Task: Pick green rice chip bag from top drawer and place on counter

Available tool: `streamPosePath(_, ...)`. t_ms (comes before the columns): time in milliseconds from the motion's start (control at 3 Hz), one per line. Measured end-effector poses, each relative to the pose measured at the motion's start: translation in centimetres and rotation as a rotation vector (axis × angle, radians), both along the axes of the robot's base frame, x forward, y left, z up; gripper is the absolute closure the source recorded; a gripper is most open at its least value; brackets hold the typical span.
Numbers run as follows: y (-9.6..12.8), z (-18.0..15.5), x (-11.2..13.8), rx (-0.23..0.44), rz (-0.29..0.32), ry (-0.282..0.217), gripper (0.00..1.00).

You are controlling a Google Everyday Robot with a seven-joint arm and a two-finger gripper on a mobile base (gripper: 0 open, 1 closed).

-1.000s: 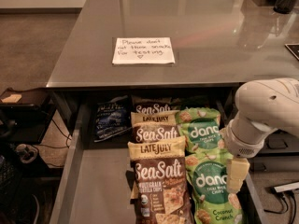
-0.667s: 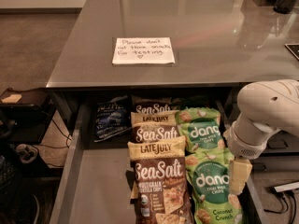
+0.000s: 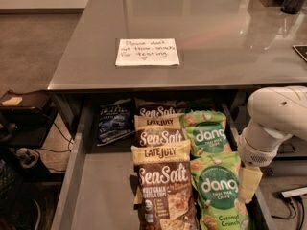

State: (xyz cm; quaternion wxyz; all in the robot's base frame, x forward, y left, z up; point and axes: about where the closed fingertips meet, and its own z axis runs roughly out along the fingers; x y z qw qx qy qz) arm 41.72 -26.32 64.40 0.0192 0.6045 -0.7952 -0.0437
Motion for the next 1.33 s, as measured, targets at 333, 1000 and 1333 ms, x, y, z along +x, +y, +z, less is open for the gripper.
streamPosePath(333, 0.0, 0.2, 0.0, 0.0, 0.001, 0.0, 0.0)
streamPosePath(1000, 5.4, 3.5, 0.7, 0.04, 0.118, -0.072, 0.0)
streamPosePath(1333, 5.4, 3.5, 0.7, 0.04, 0.118, -0.072, 0.0)
